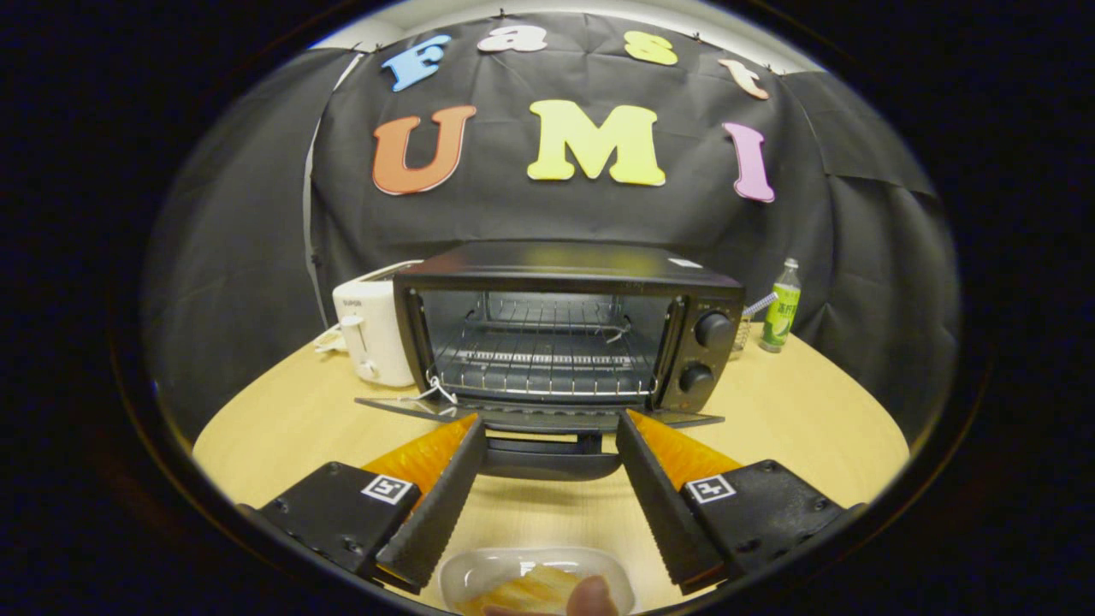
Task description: Open the toaster oven, put the food inside, and close the toaster oven door.
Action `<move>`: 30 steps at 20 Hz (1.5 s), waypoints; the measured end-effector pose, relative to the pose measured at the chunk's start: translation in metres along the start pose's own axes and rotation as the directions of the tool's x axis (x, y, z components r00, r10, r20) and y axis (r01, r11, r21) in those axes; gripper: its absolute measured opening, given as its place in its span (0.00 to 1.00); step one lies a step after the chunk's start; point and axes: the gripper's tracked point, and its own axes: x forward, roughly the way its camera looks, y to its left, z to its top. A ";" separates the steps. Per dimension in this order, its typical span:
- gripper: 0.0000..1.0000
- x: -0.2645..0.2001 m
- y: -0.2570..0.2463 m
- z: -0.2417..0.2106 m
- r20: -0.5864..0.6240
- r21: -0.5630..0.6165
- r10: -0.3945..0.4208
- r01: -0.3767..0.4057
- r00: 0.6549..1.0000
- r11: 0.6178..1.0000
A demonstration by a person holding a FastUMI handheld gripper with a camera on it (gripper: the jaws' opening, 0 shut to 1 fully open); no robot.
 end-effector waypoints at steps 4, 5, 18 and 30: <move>0.98 -0.003 -0.001 -0.028 -0.092 0.042 0.031 -0.027 0.995 0.999; 0.98 -0.002 -0.001 -0.036 -0.122 0.054 0.039 -0.033 0.992 0.998; 0.94 -0.051 -0.010 -0.028 -0.036 0.044 0.010 -0.008 0.999 0.999; 1.00 -0.119 0.009 -0.075 -0.027 0.149 0.016 -0.012 1.000 0.989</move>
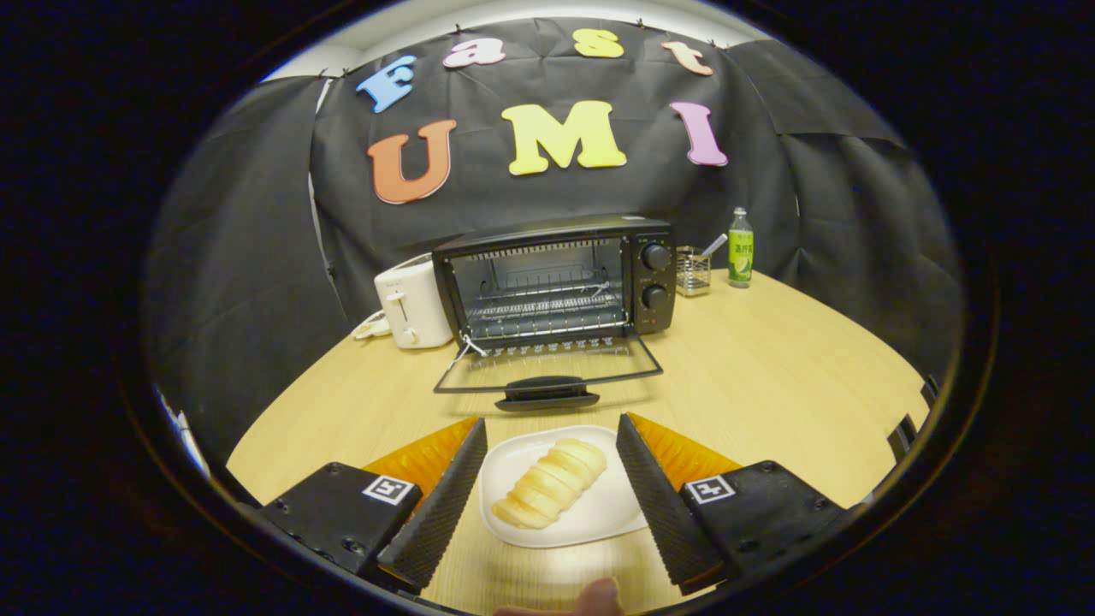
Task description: Open the toaster oven, put the food inside, and close the toaster oven door.
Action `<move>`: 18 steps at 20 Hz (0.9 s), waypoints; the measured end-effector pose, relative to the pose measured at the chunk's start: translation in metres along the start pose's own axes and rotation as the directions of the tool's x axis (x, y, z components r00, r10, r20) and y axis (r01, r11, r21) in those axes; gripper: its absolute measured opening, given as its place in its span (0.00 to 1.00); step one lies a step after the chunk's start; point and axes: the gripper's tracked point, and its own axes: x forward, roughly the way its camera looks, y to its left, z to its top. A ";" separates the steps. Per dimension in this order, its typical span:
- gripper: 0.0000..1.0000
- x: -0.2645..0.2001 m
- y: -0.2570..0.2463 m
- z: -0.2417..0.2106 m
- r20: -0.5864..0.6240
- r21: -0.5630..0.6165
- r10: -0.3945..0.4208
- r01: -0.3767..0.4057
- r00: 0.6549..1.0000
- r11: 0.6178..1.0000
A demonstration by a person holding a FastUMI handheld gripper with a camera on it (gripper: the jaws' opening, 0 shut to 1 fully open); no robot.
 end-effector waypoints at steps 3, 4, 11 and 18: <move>1.00 0.006 0.003 -0.025 -0.063 -0.003 -0.002 0.002 0.998 1.000; 1.00 0.008 0.004 -0.031 -0.081 -0.004 -0.003 0.003 0.997 1.000; 1.00 0.029 0.007 -0.060 -0.188 0.047 -0.037 0.047 0.981 0.998; 0.97 0.038 -0.003 -0.067 -0.241 0.045 -0.088 0.102 0.966 0.994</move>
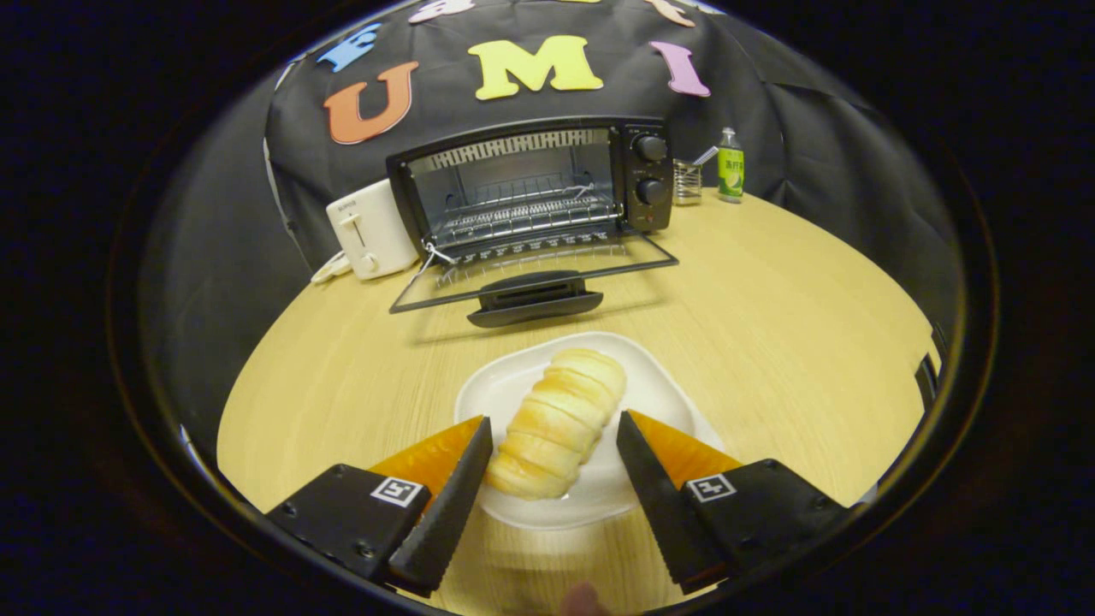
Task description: Open the toaster oven, put the food inside, and close the toaster oven door.
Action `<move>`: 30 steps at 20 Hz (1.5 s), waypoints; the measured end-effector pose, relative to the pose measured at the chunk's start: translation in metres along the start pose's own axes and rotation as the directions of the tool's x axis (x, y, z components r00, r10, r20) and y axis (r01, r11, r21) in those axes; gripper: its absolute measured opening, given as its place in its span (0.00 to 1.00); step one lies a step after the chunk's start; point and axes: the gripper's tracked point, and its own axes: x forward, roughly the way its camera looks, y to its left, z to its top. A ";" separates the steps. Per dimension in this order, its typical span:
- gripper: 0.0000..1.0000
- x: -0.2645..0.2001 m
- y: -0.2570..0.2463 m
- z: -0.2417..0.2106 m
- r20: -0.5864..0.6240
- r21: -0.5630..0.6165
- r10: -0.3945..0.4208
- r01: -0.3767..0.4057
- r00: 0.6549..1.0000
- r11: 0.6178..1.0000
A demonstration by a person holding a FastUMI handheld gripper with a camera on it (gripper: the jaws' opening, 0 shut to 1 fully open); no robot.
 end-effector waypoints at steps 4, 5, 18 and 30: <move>0.70 0.000 -0.001 0.001 0.000 0.026 0.014 -0.014 1.000 1.000; 0.60 0.001 -0.001 0.002 -0.007 0.036 0.019 -0.019 1.000 0.999; 0.42 -0.035 -0.003 0.071 0.121 0.186 0.105 -0.127 0.987 0.974; 0.41 0.038 0.035 0.220 0.267 0.353 0.223 -0.311 0.937 0.883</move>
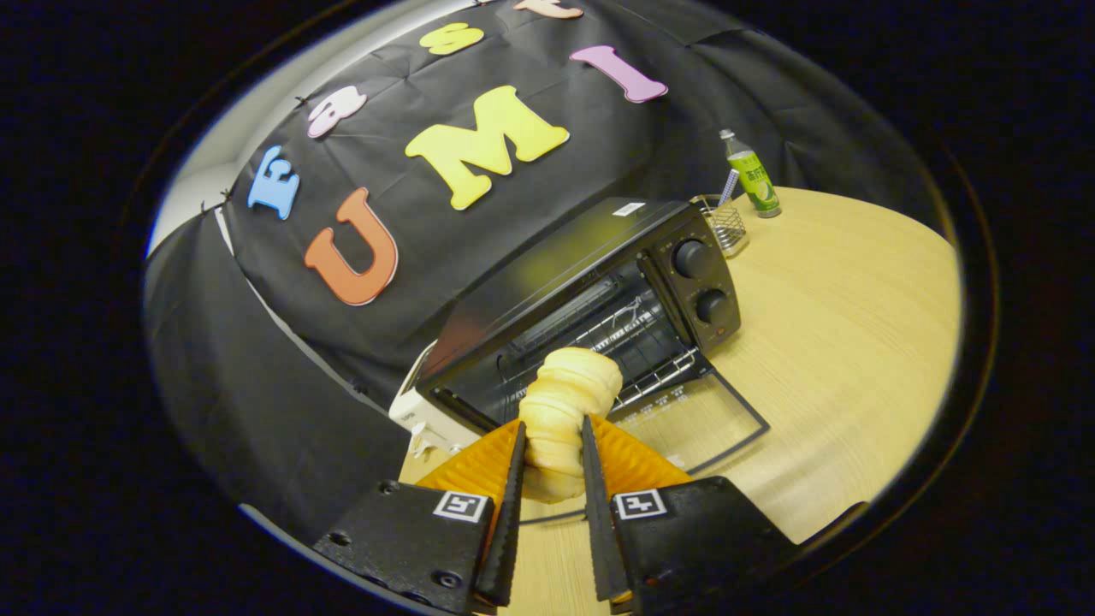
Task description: Open the toaster oven, put the food inside, and close the toaster oven door.
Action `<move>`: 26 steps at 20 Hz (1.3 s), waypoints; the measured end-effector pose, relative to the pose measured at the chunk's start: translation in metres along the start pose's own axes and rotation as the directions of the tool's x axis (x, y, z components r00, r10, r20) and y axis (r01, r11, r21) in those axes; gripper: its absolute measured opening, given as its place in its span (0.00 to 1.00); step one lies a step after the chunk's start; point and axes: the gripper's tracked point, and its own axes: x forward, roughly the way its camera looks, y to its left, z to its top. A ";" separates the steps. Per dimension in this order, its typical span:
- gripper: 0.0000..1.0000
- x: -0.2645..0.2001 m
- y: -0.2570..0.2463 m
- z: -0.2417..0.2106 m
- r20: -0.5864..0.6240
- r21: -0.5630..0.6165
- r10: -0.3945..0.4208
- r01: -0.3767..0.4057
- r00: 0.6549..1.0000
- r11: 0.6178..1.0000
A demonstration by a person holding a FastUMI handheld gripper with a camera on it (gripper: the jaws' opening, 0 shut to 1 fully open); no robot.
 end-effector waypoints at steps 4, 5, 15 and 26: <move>0.41 0.062 -0.009 0.006 0.017 -0.042 -0.046 0.047 0.999 0.998; 0.41 0.074 -0.010 0.006 0.013 -0.042 -0.053 0.054 0.998 0.998; 0.41 0.159 -0.005 0.009 0.041 -0.074 -0.048 0.051 0.998 0.996; 0.66 0.136 -0.020 0.011 0.110 -0.172 -0.110 0.128 0.988 0.977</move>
